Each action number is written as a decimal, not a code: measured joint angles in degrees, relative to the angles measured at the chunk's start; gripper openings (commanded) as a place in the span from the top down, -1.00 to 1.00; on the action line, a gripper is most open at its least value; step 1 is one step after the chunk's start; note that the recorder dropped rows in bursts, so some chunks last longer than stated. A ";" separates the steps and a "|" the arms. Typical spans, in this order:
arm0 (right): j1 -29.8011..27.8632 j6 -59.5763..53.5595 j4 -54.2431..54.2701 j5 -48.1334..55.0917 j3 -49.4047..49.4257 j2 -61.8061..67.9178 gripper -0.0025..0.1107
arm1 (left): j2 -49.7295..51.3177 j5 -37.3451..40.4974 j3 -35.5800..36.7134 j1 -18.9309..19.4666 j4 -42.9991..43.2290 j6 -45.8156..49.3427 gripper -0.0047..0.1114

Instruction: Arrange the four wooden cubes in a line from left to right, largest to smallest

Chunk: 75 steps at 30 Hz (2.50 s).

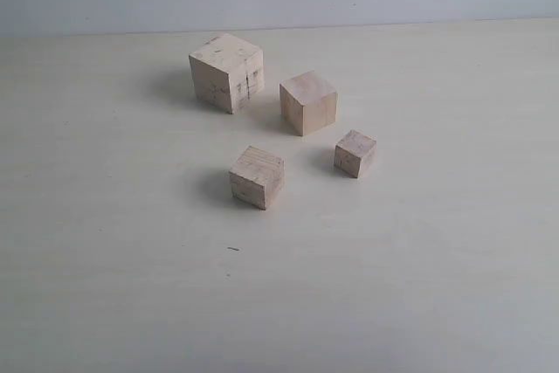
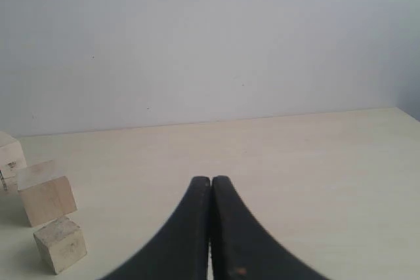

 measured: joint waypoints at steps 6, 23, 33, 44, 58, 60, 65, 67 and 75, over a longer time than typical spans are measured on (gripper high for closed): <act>0.00 0.00 0.00 0.00 0.00 0.00 0.96 | 0.00 0.00 0.00 0.00 0.00 0.00 0.92; 0.00 0.00 0.00 0.00 0.00 0.00 0.96 | 0.00 0.00 0.00 0.00 0.00 0.00 0.92; 0.00 0.00 3.10 -3.11 0.00 0.00 0.96 | 0.00 0.00 0.00 0.00 0.00 0.00 0.92; 0.00 2.95 18.72 -24.59 -1.09 -0.03 0.96 | 0.00 0.00 0.00 0.00 0.00 0.00 0.92; 0.00 2.73 9.96 -8.21 -31.41 29.48 0.96 | 0.00 0.11 0.00 0.00 0.00 0.00 0.92; 0.00 1.02 10.43 -1.43 -37.02 37.75 0.96 | 0.00 0.11 0.00 0.00 0.00 0.00 0.92; 3.97 -15.27 22.39 13.52 -47.55 60.22 0.96 | 0.00 0.11 0.00 0.00 0.00 0.00 0.92; 8.19 -22.82 28.44 15.76 -50.22 67.59 0.96 | 0.00 0.11 0.00 0.00 0.00 0.00 0.92; 23.71 -33.55 34.67 16.68 -65.47 95.36 0.11 | 0.00 0.11 0.00 0.00 0.00 0.00 0.92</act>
